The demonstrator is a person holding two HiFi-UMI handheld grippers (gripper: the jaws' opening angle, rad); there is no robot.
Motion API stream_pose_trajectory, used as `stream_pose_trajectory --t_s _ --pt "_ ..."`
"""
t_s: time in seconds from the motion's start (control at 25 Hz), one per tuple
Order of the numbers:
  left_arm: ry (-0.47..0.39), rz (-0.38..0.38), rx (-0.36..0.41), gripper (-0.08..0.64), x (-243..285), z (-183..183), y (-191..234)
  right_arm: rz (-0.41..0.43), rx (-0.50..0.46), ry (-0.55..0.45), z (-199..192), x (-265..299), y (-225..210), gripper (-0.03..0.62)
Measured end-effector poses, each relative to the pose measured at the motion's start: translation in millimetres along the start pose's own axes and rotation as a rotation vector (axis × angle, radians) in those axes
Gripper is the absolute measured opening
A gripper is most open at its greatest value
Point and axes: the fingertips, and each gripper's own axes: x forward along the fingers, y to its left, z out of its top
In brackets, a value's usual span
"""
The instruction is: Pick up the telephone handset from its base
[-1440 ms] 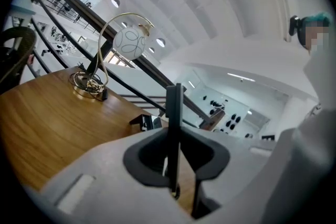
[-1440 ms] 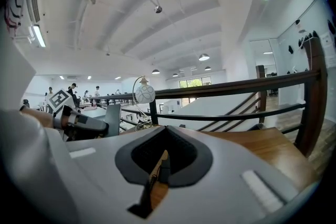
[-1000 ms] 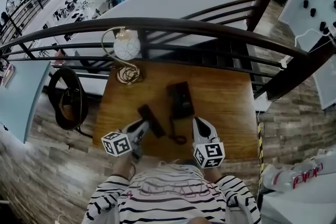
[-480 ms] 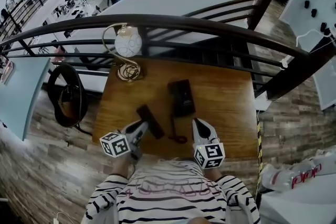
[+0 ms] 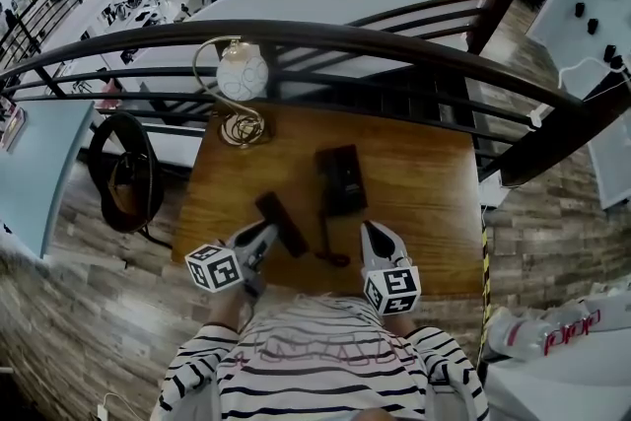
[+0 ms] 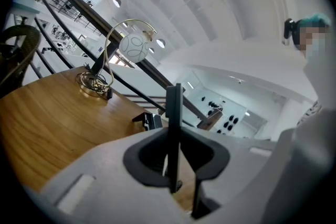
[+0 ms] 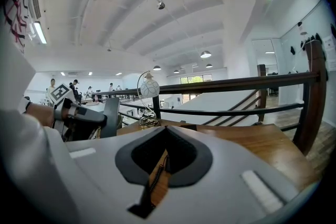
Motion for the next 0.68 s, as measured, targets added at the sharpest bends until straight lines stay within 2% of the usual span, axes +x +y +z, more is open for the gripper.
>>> stream_pose_trajectory --t_s 0.68 --pt "0.011 -0.012 0.0 0.069 -1.3 -2.8 -2.4 -0.005 -0.005 0.003 -3.1 -0.3 6.1 0.0"
